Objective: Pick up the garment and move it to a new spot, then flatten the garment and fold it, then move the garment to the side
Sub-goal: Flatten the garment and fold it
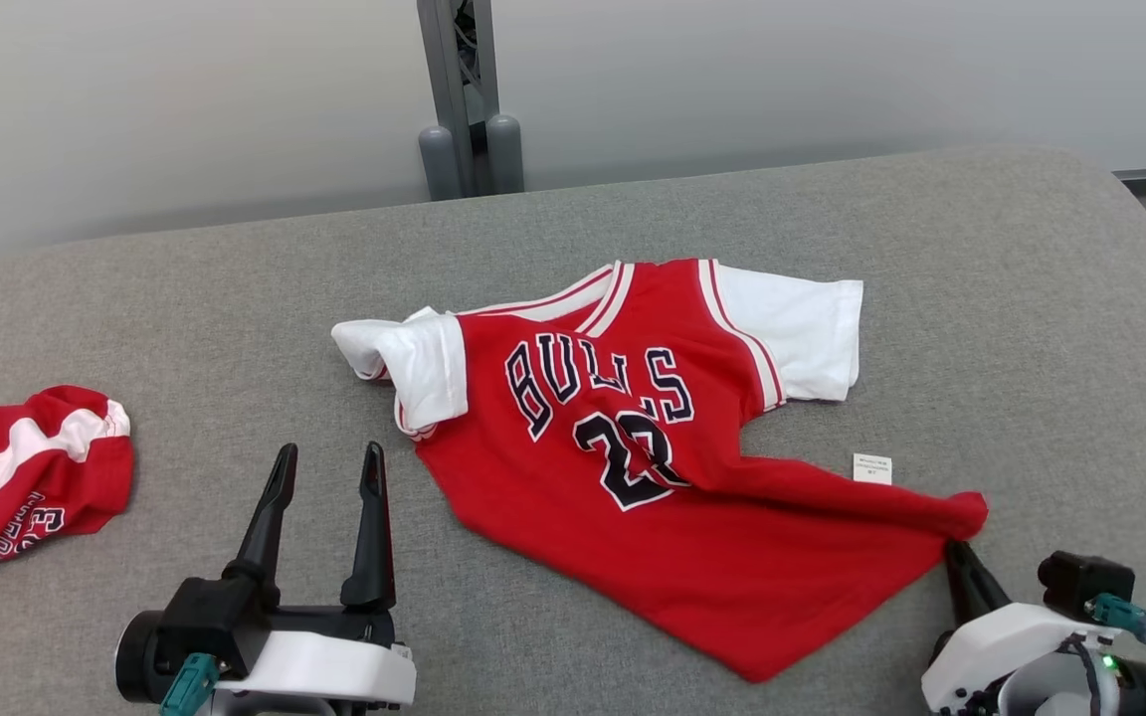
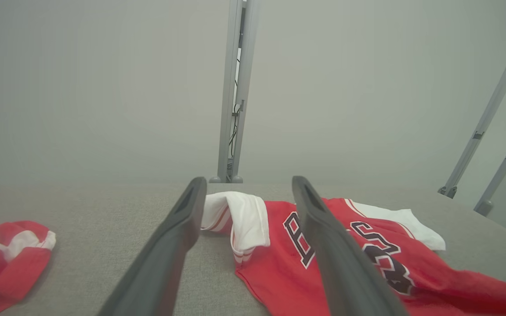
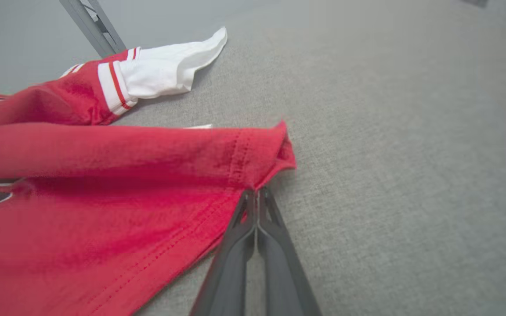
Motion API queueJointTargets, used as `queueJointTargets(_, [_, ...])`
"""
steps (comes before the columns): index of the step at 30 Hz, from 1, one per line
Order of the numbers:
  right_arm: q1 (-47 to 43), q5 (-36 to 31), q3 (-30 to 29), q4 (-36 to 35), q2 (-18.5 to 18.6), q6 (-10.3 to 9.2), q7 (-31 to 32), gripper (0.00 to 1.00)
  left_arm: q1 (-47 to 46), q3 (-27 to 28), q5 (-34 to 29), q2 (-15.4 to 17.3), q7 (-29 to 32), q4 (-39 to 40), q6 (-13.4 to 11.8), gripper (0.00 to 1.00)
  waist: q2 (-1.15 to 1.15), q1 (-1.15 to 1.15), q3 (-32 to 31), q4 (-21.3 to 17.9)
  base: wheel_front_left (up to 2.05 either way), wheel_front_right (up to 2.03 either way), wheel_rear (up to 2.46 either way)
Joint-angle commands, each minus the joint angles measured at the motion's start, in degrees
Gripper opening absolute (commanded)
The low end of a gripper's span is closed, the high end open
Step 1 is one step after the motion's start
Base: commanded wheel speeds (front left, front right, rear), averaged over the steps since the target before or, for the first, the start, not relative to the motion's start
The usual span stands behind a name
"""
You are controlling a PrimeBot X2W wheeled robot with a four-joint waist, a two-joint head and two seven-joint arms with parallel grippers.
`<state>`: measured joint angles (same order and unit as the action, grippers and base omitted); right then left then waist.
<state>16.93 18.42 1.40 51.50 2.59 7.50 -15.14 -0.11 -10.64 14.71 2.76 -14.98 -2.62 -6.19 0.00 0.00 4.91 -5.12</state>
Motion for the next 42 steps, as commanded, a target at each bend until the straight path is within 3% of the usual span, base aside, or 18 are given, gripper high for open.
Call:
queueJointTargets(1, [0.5,-1.7,-1.6,-0.9,0.6,-0.01,-0.1,0.00,0.0,0.3,-0.2,0.2,-0.2,-0.2,-0.1,1.00,0.00,0.00,0.0,-0.1,0.00,0.00,0.00])
queueJointTargets(12, [2.3,-16.9,-18.4,-9.6,0.5,-0.01,-0.1,0.00,-1.7,0.6,-0.7,0.2,-0.2,-0.3,0.4,1.00,0.00,0.00,1.5,-0.5,0.00,0.00,0.00])
queueJointTargets(16, [3.9,-19.5,-20.8,-9.0,0.4,-0.01,-0.1,0.00,-2.3,0.9,-1.0,0.2,-0.2,-0.9,1.0,1.00,0.00,0.00,2.1,-0.9,0.00,0.00,0.00])
queueJointTargets(17, [4.3,-20.0,-21.0,-8.4,0.5,-0.01,-0.1,0.33,-2.7,0.9,-1.3,0.2,-0.2,-1.1,1.2,1.00,0.00,0.00,2.2,-1.2,0.00,0.00,0.00])
queueJointTargets(18, [4.7,-20.3,-21.0,-7.6,0.5,-0.01,-0.1,1.00,-3.3,1.1,-1.6,0.2,-0.2,-1.5,1.4,1.00,0.00,0.00,2.4,-1.5,0.00,0.00,0.00])
queueJointTargets(27, [6.0,-22.8,-21.0,-6.4,0.5,-0.01,-0.1,1.00,-12.0,2.8,-5.1,2.1,-0.2,-10.4,3.8,1.00,0.00,0.00,5.0,-6.3,0.00,0.00,0.00])
queueJointTargets(31, [6.4,-20.9,-18.5,-7.6,0.5,-0.01,-0.1,1.00,-18.8,4.4,-5.7,4.6,1.8,-19.2,2.8,1.00,0.00,0.00,6.6,-9.5,0.00,0.00,0.00])
queueJointTargets(35, [6.4,-17.5,-15.0,-9.0,0.5,-0.01,-0.1,1.00,-23.8,5.9,-6.2,7.1,7.7,-27.6,0.6,1.00,0.00,0.00,8.1,-12.6,0.00,0.00,0.00])
queueJointTargets(42, [5.1,-13.5,-10.9,-11.2,0.4,-0.01,-0.1,1.00,-27.4,7.4,-5.6,10.7,16.1,-35.4,-1.0,1.00,0.00,0.00,10.0,-16.3,0.00,0.00,0.00])
